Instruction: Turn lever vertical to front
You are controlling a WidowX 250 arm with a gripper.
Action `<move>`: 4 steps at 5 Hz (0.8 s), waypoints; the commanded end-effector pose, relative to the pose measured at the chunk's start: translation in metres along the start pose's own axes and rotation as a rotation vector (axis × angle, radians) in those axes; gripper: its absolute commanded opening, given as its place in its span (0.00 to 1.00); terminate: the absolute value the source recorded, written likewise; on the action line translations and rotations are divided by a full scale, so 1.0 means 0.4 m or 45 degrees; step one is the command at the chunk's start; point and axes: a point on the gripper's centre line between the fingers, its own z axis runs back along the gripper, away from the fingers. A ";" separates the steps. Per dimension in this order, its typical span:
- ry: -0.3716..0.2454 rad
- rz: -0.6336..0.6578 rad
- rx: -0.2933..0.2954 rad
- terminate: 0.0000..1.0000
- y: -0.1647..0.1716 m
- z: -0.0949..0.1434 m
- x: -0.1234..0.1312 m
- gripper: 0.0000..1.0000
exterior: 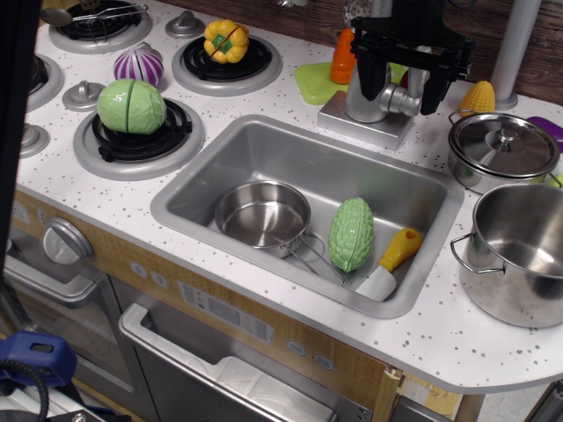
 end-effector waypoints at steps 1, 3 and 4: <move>0.000 0.000 0.000 0.00 0.000 0.000 0.000 1.00; -0.238 0.040 0.128 0.00 -0.035 0.036 0.010 1.00; -0.399 0.049 0.239 0.00 -0.052 0.074 0.029 1.00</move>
